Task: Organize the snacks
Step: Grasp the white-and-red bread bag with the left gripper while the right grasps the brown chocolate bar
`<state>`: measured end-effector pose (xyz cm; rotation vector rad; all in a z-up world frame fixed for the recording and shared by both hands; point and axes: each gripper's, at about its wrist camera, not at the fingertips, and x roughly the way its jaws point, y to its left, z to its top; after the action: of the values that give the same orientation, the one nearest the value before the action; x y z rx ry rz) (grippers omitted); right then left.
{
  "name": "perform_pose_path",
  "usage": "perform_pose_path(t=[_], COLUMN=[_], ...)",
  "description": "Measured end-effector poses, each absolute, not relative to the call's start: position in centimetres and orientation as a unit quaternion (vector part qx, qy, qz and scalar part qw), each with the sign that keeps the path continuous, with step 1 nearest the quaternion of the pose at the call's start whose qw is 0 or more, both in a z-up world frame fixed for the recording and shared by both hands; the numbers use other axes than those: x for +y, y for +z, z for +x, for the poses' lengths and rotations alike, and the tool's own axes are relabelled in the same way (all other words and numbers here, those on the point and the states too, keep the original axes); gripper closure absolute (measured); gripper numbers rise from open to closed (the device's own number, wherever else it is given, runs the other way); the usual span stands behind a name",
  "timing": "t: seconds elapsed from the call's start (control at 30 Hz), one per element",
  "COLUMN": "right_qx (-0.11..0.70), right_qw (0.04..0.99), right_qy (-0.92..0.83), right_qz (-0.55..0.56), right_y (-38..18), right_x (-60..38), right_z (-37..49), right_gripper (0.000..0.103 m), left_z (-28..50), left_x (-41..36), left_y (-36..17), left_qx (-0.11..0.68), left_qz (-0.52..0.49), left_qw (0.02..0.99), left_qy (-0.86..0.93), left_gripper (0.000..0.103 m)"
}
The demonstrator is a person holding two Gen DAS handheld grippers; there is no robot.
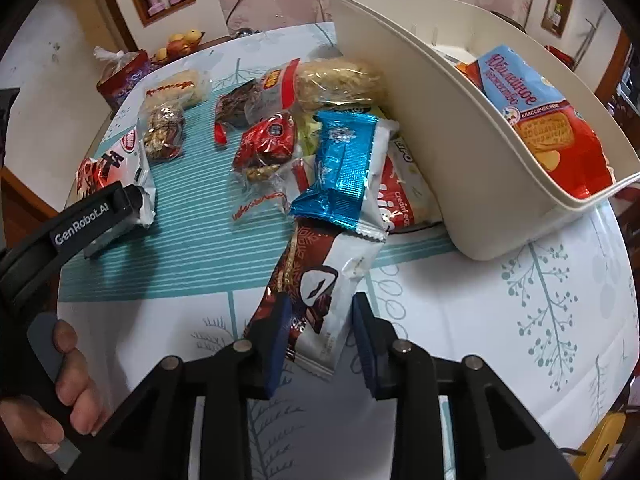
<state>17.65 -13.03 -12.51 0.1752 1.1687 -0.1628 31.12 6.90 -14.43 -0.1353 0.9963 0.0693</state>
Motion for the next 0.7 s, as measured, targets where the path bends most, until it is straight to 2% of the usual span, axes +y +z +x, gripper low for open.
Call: perform_pose_path(t=[0.17,0.7], right_qx=[0.549,0.549], right_qw=[0.829,0.827], right_qy=[-0.056,-0.021], right_qz=[0.091,0.121], right_y=[-12.3,-11.6], right_x=[-13.1,-13.7], right_z=[16.9,15.4], right_gripper=[0.083,0.092], left_z=[30.7,26.4], left_x=[6.8,6.8], left_y=[-14.2,-11.2], left_qx=[0.490,0.484], left_qz=[-0.068,-0.081], left_qw=[0.869,0.870], left_qy=[0.033,0.036], left_gripper=[0.038,0.039])
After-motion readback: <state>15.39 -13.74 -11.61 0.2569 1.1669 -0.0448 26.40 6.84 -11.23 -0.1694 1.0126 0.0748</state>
